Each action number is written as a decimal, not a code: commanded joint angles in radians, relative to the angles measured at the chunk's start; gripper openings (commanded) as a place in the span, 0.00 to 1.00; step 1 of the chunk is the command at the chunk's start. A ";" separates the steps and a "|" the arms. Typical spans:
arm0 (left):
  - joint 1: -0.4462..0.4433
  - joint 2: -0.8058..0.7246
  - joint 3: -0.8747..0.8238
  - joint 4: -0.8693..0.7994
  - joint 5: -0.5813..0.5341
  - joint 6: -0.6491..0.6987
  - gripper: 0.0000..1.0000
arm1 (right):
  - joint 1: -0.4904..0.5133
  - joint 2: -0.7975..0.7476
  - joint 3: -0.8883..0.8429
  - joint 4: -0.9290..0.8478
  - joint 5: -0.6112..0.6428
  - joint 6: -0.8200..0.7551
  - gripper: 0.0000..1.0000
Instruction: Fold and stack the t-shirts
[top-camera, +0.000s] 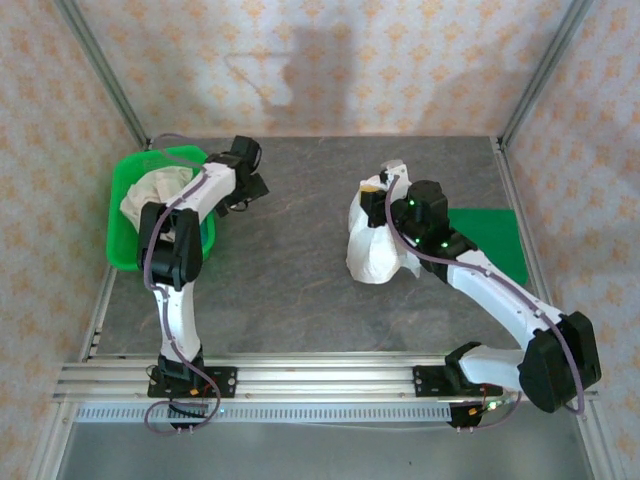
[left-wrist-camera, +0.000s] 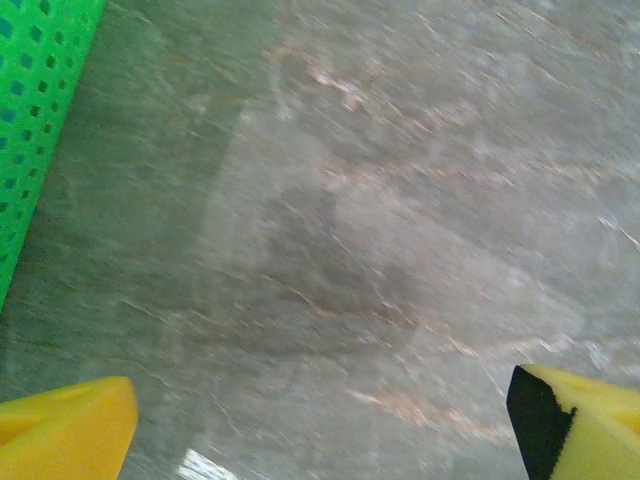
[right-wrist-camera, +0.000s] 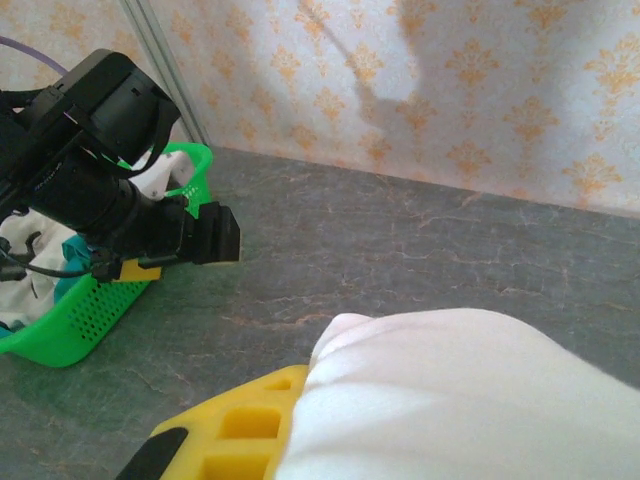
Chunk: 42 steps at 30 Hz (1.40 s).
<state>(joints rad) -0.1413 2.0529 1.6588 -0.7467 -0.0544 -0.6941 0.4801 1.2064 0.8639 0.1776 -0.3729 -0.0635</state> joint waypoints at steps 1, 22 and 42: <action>0.018 -0.030 -0.009 -0.014 -0.044 0.030 0.96 | 0.007 -0.007 0.034 0.066 -0.013 0.009 0.00; -0.117 -0.567 -0.353 0.128 -0.077 0.015 1.00 | 0.191 0.392 0.382 -0.066 0.044 0.092 0.66; -0.406 -0.611 -0.593 0.390 0.055 0.033 1.00 | -0.058 0.319 0.260 -0.458 0.048 0.429 0.87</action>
<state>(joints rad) -0.5354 1.4128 1.0626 -0.4328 0.0029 -0.6651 0.4404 1.5829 1.1675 -0.2890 -0.3199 0.3187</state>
